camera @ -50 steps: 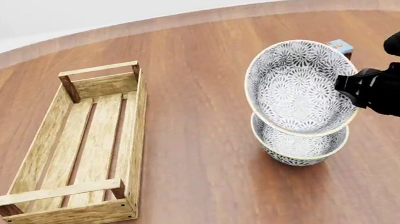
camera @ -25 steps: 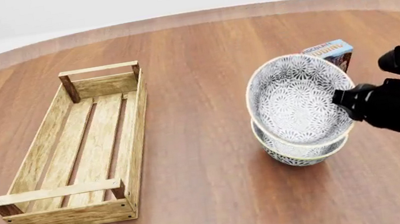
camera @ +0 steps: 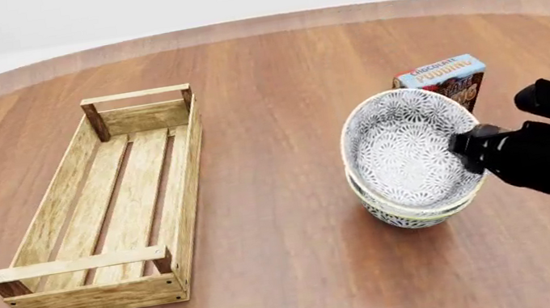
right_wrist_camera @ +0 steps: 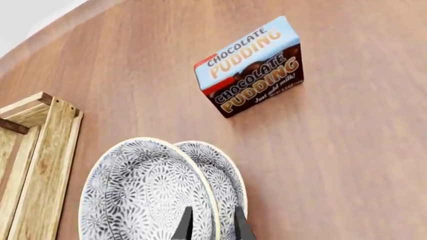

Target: Stack the left bowl on the right bowl and place them in the tray.

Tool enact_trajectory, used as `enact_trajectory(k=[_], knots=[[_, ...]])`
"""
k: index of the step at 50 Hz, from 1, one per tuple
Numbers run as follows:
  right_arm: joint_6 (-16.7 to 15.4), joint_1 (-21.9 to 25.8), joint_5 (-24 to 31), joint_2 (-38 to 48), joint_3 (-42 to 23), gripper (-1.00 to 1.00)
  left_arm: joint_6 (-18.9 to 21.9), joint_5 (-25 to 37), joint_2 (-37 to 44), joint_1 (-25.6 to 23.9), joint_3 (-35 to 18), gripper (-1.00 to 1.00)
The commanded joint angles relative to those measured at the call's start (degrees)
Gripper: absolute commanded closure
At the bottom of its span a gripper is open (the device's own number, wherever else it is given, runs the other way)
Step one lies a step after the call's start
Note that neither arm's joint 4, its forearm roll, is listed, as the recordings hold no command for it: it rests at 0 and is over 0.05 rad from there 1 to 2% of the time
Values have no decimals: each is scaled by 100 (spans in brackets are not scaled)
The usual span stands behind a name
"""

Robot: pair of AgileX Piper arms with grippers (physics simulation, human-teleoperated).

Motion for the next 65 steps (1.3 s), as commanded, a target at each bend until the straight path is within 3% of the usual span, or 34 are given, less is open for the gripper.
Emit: enact_trajectory(k=[1, 23, 27, 33, 38, 44, 65], knots=[[-15, -36, -86, 35, -24, -100, 0, 0, 0, 0, 0, -100], [-47, 40, 0, -152, -18, -100, 0, 0, 0, 0, 0, -100], [-476, -193, 271, 125, -299, -100, 0, 0, 0, 0, 0, -100], [-782, -317, 763, 111, -593, -100, 0, 0, 0, 0, 0, -100], [-1285, -513, 1248, 265, -993, -100, 0, 0, 0, 0, 0, -100], [-1398, -534, 1499, 244, -1144, -100, 0, 0, 0, 0, 0, -100], [-1319, -458, 747, 897, -729, -100, 0, 0, 0, 0, 0, -100]])
